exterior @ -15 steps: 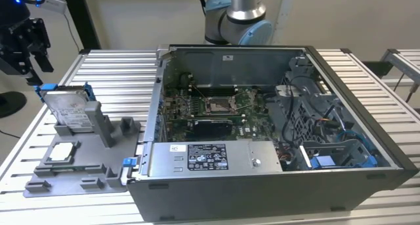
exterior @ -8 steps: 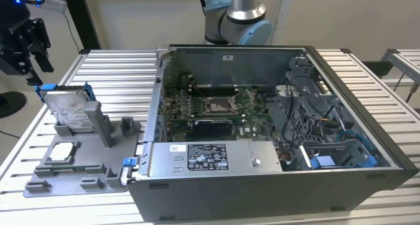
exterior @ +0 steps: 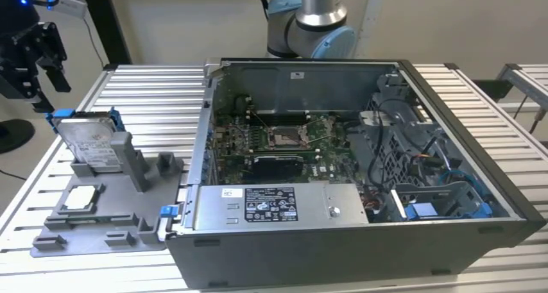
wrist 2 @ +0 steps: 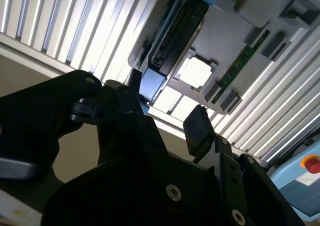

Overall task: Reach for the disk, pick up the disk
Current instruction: 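Pick up the disk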

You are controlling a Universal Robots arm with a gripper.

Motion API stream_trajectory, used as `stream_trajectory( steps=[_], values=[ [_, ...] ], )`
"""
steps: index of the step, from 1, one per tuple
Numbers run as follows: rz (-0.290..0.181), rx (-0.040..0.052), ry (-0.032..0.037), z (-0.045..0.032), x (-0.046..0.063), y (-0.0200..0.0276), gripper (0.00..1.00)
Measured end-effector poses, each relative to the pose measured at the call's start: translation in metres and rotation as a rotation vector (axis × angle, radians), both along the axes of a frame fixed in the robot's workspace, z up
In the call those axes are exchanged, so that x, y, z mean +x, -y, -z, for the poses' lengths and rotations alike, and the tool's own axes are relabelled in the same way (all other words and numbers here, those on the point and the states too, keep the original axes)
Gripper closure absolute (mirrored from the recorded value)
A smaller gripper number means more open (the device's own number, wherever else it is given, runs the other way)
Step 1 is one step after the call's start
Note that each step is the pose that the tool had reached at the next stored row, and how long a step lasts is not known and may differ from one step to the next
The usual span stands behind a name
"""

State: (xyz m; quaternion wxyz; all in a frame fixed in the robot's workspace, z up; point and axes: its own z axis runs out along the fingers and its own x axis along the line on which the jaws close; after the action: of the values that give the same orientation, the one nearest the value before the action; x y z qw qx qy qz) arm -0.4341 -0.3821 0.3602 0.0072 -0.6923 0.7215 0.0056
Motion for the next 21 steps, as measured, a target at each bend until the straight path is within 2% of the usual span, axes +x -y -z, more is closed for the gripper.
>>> stream_trajectory(
  steps=[4,11,21],
  values=[
    [0.000,0.0000,0.0001,0.0004,0.000,0.0000,0.00],
    [0.000,0.0004,0.0004,0.0074,0.000,0.0001,0.00],
    [-0.019,0.0008,0.0083,0.0177,0.000,-0.0007,0.00]
  ],
)
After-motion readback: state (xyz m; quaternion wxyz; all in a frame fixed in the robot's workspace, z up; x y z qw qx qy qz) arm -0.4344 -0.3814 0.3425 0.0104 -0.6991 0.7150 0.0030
